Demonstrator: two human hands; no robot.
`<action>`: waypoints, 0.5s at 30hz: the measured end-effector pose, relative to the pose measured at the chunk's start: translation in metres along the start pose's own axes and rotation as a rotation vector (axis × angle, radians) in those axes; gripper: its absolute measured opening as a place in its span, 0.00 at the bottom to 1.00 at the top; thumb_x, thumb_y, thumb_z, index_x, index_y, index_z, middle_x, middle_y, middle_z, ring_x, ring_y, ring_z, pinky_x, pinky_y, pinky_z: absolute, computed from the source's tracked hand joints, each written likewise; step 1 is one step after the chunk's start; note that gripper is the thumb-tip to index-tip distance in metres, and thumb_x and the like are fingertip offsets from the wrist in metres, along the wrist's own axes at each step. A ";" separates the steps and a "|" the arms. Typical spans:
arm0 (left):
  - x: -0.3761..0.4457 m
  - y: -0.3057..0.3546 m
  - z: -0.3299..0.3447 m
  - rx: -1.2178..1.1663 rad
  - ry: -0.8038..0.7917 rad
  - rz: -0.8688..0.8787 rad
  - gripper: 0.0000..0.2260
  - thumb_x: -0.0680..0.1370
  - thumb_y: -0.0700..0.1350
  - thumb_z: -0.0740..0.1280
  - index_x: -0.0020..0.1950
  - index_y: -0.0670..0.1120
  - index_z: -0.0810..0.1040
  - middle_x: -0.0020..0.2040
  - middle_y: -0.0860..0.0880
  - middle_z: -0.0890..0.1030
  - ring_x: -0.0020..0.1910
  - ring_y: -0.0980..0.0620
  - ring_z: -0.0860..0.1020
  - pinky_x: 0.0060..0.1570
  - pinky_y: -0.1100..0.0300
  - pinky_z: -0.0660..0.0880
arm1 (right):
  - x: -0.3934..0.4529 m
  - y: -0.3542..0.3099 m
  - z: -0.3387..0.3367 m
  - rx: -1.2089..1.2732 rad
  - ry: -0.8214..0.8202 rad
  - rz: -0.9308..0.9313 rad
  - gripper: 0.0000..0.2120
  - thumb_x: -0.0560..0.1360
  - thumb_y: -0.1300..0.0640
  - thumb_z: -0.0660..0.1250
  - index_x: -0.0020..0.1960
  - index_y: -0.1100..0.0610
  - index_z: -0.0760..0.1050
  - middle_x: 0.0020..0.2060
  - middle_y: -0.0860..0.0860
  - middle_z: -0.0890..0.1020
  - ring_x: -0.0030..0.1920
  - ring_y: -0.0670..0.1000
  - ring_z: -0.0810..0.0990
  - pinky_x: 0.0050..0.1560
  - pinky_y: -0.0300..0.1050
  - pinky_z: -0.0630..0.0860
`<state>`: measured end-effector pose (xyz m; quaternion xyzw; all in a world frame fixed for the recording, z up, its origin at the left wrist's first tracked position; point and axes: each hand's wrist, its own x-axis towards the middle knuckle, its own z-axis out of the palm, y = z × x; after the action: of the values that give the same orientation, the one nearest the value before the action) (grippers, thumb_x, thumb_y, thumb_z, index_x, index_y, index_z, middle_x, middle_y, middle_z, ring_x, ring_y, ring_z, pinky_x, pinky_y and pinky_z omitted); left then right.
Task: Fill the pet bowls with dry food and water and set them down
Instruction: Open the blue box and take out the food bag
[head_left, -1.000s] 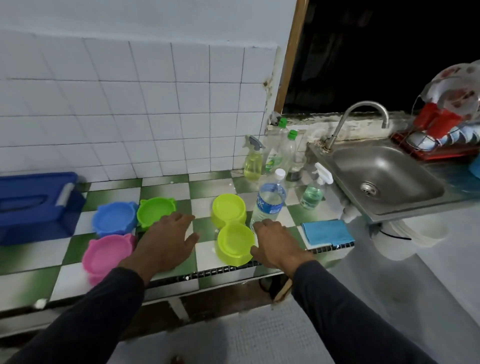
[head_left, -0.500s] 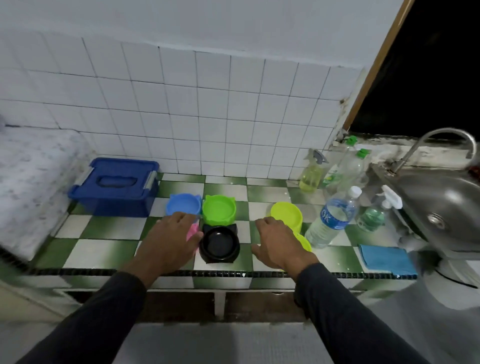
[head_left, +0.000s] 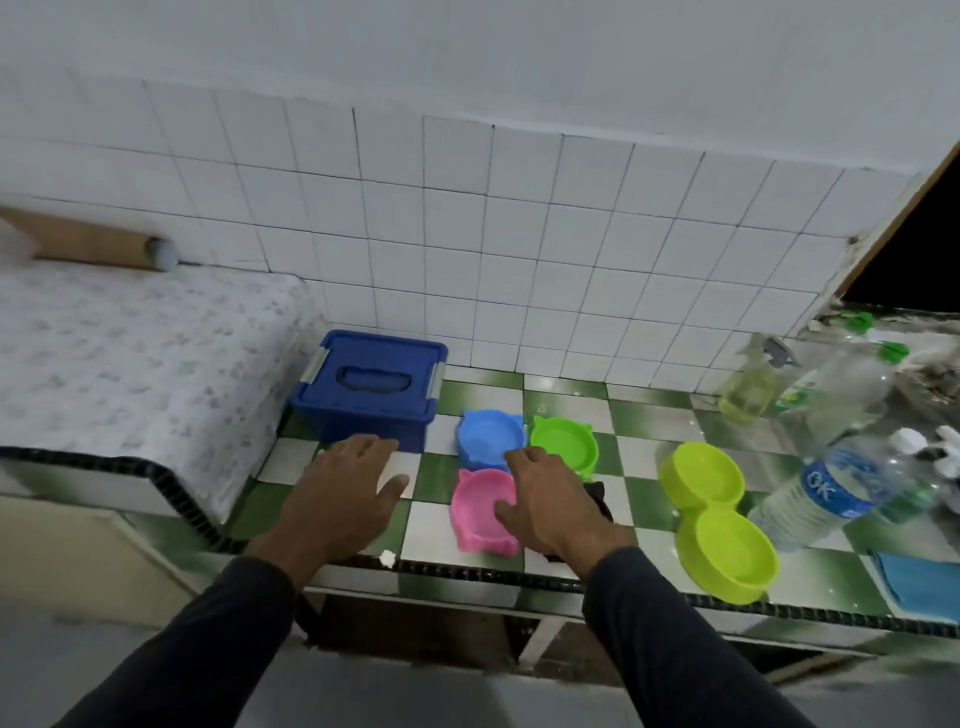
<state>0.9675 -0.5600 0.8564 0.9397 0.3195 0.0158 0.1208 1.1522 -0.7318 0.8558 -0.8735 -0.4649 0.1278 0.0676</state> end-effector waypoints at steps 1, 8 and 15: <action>0.002 -0.012 -0.002 0.007 -0.004 -0.008 0.29 0.81 0.62 0.53 0.78 0.50 0.67 0.76 0.47 0.71 0.73 0.46 0.69 0.73 0.47 0.68 | 0.007 -0.011 0.003 -0.004 0.007 -0.009 0.25 0.76 0.46 0.67 0.69 0.55 0.69 0.63 0.56 0.75 0.61 0.59 0.74 0.62 0.54 0.73; 0.023 -0.076 -0.013 0.001 -0.008 -0.044 0.33 0.78 0.62 0.51 0.78 0.47 0.68 0.75 0.45 0.71 0.73 0.44 0.69 0.72 0.46 0.68 | 0.054 -0.067 0.014 0.007 0.009 -0.012 0.22 0.76 0.48 0.65 0.66 0.56 0.70 0.62 0.57 0.75 0.60 0.61 0.74 0.62 0.55 0.74; 0.064 -0.107 -0.014 -0.006 -0.006 -0.053 0.34 0.78 0.64 0.49 0.79 0.48 0.66 0.77 0.46 0.69 0.74 0.44 0.67 0.73 0.47 0.67 | 0.105 -0.087 0.015 -0.011 -0.015 -0.038 0.23 0.77 0.48 0.64 0.68 0.57 0.69 0.65 0.56 0.73 0.62 0.60 0.72 0.62 0.54 0.73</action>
<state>0.9531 -0.4367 0.8418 0.9307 0.3437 0.0109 0.1250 1.1346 -0.5963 0.8457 -0.8638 -0.4827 0.1306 0.0616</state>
